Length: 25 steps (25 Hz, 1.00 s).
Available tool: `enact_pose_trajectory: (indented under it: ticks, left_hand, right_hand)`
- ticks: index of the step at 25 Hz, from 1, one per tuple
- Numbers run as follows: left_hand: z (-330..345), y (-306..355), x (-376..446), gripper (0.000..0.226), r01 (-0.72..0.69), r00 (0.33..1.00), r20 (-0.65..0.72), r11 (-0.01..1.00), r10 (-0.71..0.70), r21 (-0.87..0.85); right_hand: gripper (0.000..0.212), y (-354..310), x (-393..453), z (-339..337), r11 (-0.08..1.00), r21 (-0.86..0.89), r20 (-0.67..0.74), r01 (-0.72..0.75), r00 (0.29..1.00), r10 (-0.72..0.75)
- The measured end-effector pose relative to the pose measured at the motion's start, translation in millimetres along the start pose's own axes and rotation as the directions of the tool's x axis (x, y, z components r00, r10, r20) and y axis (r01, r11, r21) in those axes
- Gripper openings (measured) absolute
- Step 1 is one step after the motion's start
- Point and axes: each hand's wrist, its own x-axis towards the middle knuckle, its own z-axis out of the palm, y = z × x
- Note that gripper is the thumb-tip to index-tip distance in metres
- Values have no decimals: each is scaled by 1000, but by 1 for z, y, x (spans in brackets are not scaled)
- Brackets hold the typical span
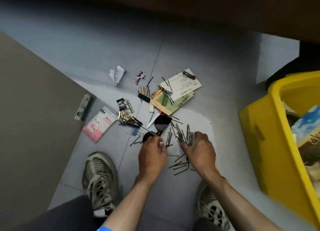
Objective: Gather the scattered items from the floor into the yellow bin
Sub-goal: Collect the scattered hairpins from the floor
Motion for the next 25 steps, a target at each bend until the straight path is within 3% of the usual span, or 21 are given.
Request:
enact_pose_trajectory:
  ticks: [3, 6, 8, 11, 14, 18, 20, 21, 23, 25]
  left_hand:
    - [18, 5, -4, 36, -119, 979, 177, 986, 98, 113]
    - [22, 1, 3, 39, -130, 984, 136, 985, 115, 112]
    - [20, 0, 4, 42, -105, 989, 112, 990, 93, 98]
    - [24, 5, 2, 42, -62, 996, 73, 993, 55, 101]
    - [29, 7, 1, 44, 7, 997, 78, 1000, -7, 5]
    - [24, 15, -3, 36, 108, 994, 27, 959, -104, -260]
    - [24, 24, 3, 27, 238, 966, 31, 835, -257, -497]
    - [24, 29, 7, 22, 324, 932, 81, 709, -354, -626]
    - [22, 41, 17, 15, 479, 842, 309, 351, -441, -805]
    - [17, 49, 24, 40, 595, 776, 536, 104, -332, -797]
  right_hand:
    - [65, -14, 16, 15, 980, -160, 29, 121, 993, -118]
    - [53, -15, 20, 28, 969, -106, 72, 225, 973, -218]
    - [47, -14, 17, 32, 975, -70, 27, 212, 977, -211]
    - [40, -16, 13, 34, 969, -171, -47, 177, 981, -188]
    - [15, -22, 14, 34, 931, -278, 22, 237, 970, -240]
    - [13, -31, 22, 25, 931, -280, 88, 233, 972, -216]
    - [7, -32, 31, 15, 997, -41, 104, 72, 992, -67]
    - [4, -32, 35, 8, 985, 156, 148, -72, 988, 48]
    - [4, -30, 32, -10, 799, 523, 255, -296, 949, 184]
    - [9, -34, 22, -23, 648, 685, 328, -333, 935, 135]
